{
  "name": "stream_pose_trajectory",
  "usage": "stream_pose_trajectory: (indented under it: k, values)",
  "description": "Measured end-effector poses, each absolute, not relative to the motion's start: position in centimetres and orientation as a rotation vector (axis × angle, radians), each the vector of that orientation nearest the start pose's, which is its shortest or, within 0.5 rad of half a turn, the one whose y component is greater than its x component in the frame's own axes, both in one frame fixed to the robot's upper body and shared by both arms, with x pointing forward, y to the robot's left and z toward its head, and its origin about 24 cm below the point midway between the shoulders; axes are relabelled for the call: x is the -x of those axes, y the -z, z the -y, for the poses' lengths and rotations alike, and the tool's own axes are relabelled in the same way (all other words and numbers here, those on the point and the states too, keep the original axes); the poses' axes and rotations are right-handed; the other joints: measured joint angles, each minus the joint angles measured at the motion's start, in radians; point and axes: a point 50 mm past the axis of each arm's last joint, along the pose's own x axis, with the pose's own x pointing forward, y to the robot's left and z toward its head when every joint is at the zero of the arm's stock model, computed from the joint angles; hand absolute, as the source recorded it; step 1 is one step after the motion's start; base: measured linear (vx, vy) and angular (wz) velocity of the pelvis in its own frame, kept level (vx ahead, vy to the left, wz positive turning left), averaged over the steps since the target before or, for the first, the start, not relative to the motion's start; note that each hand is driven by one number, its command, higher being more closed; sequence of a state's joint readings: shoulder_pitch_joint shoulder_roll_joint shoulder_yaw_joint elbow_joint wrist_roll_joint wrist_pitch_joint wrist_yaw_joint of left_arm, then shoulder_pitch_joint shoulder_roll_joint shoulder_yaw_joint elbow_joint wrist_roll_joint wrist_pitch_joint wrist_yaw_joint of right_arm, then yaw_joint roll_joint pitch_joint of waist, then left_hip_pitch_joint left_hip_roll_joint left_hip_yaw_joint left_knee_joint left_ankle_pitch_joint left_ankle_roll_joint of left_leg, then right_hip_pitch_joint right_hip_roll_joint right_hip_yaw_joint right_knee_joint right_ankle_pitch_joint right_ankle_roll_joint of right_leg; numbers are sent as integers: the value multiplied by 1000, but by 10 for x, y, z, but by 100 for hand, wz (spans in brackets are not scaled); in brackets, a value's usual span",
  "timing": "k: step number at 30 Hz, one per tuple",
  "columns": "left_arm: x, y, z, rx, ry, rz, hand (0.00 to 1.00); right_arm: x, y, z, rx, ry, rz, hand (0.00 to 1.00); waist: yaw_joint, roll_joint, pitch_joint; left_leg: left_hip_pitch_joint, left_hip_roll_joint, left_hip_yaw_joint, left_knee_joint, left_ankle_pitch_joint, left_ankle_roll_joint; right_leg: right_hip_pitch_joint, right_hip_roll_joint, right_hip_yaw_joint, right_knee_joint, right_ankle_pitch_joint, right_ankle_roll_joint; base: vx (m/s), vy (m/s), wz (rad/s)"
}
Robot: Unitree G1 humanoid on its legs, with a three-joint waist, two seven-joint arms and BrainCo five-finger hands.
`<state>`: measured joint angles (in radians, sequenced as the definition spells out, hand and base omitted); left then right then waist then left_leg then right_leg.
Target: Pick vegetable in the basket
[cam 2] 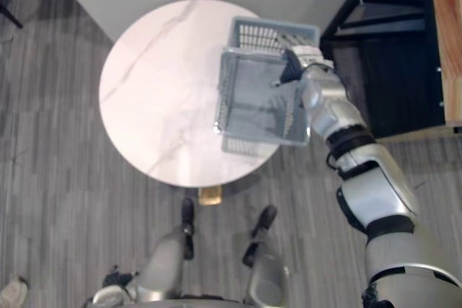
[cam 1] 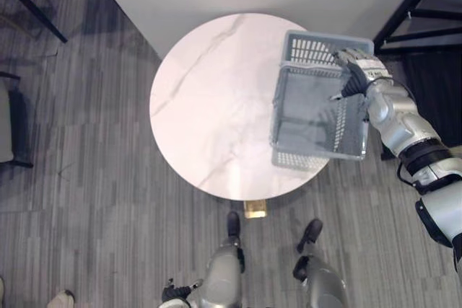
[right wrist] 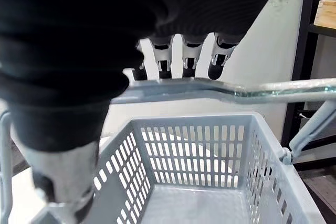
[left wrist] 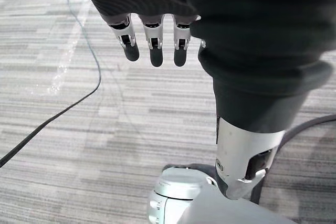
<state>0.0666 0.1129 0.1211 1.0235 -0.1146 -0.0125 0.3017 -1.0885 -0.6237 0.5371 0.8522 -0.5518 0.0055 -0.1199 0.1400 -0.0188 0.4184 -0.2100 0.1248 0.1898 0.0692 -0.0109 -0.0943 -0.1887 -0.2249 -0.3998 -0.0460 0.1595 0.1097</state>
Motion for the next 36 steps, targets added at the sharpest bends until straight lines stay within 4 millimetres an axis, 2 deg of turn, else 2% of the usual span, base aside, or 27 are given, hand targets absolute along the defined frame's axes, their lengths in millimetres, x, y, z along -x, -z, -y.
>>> stream_pose_trajectory:
  k: [7,10,11,20,25,32,36]
  values:
    - [-104,152,-224,-101,-512,-1054,0,-411,-214,212,1411,131,177,0,5,-3,2,-18,-1,-11,-1,5,0,-12,0,-5,0,0,0,4,9,5]
    - [-106,151,-224,-101,-511,-1046,0,-412,-220,217,1384,164,169,0,4,-1,12,-20,-1,-11,1,5,0,-14,0,-5,3,0,0,0,0,0]
    - [-107,150,-224,-104,-506,-1039,0,-413,-225,220,1370,185,165,100,4,0,20,-22,0,-12,1,5,0,-15,0,-6,4,0,0,0,0,0]
    - [-116,148,-222,-117,-482,-1019,0,-414,-228,225,1316,243,151,100,8,2,24,-26,-1,-15,2,6,1,-18,-1,-7,4,0,0,3,2,0]
    - [-118,148,-222,-116,-480,-1016,0,-416,-231,214,1303,230,173,100,12,5,25,-26,0,-15,3,6,1,-17,-1,-7,4,0,0,0,0,0]
    - [-121,147,-221,-113,-478,-1010,0,-419,-223,195,1304,184,179,100,20,5,25,-25,0,-13,7,6,1,-16,-1,-5,4,0,0,0,0,0]
    - [-123,147,-220,-112,-480,-1011,0,-420,-222,176,1348,126,217,100,26,5,25,-10,3,-9,8,6,1,-2,1,0,4,0,0,1,1,-3]
